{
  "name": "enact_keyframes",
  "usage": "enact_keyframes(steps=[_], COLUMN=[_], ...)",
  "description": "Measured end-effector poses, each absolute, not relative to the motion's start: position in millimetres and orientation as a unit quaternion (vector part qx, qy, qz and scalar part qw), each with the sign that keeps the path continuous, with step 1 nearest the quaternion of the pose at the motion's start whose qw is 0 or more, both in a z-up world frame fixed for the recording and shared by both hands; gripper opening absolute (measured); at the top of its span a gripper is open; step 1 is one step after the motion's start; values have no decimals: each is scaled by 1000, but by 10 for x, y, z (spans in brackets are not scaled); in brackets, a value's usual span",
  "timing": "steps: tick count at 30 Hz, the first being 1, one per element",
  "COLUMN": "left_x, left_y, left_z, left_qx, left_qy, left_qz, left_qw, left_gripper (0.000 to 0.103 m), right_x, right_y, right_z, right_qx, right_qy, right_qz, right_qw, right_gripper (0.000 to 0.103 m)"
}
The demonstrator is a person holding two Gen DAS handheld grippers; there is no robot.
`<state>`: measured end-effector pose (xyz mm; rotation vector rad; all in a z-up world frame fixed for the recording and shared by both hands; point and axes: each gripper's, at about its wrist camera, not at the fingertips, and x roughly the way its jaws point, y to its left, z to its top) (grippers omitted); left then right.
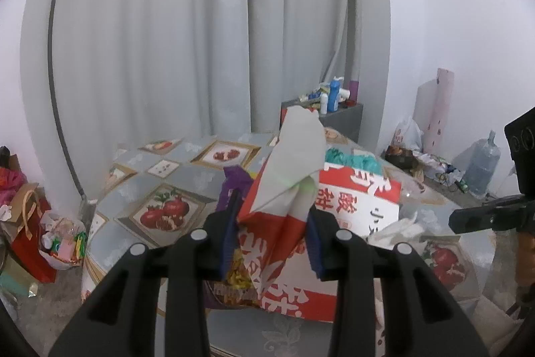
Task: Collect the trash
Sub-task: 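Close the left gripper on the red-and-white snack bag, then grasp the white glove with the right gripper while the left holds the bag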
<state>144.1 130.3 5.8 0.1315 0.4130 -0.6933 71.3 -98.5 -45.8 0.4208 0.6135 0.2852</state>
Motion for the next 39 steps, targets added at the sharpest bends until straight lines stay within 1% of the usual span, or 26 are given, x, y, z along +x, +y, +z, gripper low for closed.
enact_keyframes(steps=[6,15,17,19,21,22,23,24,25,26,30,36,37,38,39], left_x=[1398,1279,1263,1252,1243,1242,1238,1250,1247,1245,1250,1292,1298,1314,1315], left_y=[1372,1423,1423,1422,1406,1408,1401,1402,1398,1395,1389,1407,1414,1425,1430], left_z=[267,567,583,569,523,504,476,464,444,424,358,278,270,262,257], left_qx=[44,44,45,44,45,45,45,45,46,47,48,49,47,45,44], left_qy=[175,135,135,138,145,148,152,154,157,160,168,176,177,179,180], left_qz=[-342,-341,-341,-341,-340,-340,-339,-339,-337,-337,-337,-334,-333,-332,-331], left_qw=[922,929,929,929,928,928,927,927,927,927,925,925,925,925,925], left_gripper=[33,33,33,33,33,33,33,33,33,33,33,33,33,33,33], right_x=[558,349,329,342,354,366,378,389,393,392,504,721,738,729,745], right_y=[-1063,-1253,-1276,-1294,-1271,-1233,-1202,-1155,-1119,-1070,-930,-942,-948,-947,-966], right_z=[-252,-29,-30,-82,-174,-221,-253,-301,-329,-371,-579,-790,-804,-812,-837], right_qx=[206,217,218,226,222,218,215,209,203,195,168,184,185,186,190], right_qy=[262,204,201,214,233,246,255,265,271,281,324,357,361,365,368], right_qz=[138,137,135,136,122,126,129,132,132,133,128,114,108,104,100], right_qw=[933,945,946,941,939,936,934,932,931,930,922,909,908,906,905], right_gripper=[0,0,0,0,3,7,21,28,45,49,52,51,47,39,35])
